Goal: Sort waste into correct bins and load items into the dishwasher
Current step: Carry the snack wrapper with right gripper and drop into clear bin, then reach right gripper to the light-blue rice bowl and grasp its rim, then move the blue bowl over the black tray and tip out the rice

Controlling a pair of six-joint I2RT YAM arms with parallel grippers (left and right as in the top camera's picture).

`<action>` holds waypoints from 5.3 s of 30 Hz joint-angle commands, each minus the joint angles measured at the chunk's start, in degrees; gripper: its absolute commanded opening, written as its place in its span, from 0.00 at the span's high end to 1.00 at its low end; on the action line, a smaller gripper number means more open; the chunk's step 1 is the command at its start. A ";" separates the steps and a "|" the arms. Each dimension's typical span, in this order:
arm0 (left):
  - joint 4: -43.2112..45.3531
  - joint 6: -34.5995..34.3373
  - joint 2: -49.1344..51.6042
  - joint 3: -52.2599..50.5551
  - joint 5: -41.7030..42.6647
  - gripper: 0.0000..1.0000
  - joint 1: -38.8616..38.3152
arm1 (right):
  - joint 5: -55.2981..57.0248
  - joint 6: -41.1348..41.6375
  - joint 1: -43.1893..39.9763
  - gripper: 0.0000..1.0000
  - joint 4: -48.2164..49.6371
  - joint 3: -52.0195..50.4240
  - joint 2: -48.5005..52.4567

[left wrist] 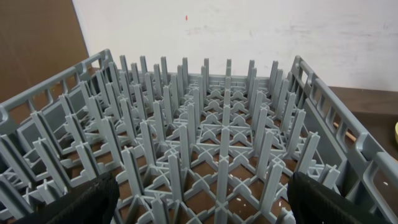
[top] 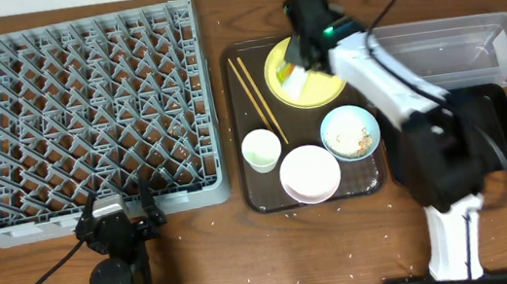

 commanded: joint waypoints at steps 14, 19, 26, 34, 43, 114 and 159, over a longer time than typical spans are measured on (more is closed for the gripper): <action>-1.14 0.37 -0.37 -1.73 -0.70 0.12 0.31 | 0.33 11.93 -19.76 0.99 -16.00 -0.42 -16.79; -1.14 0.37 -0.35 -1.73 -0.70 0.12 0.31 | 0.46 16.22 -25.07 0.98 -12.09 -5.51 -15.52; -1.14 0.37 -0.37 -1.73 -0.70 0.12 0.31 | 0.24 18.64 -27.98 0.98 -4.63 -14.88 -15.13; -1.14 0.37 -0.35 -1.73 -0.70 0.12 0.31 | 0.26 9.81 -27.78 0.24 -3.34 -16.02 -15.80; -1.14 0.37 -0.37 -1.73 -0.70 0.12 0.31 | -18.10 -15.04 -27.32 0.18 -1.60 -12.87 -23.08; -1.14 0.37 -0.35 -1.73 -0.70 0.12 0.31 | -3.87 -25.92 6.34 0.85 -23.15 -13.38 -3.98; -1.14 0.37 -0.37 -1.73 -0.70 0.12 0.31 | -20.11 -37.94 -15.37 0.99 -29.31 -18.56 -34.29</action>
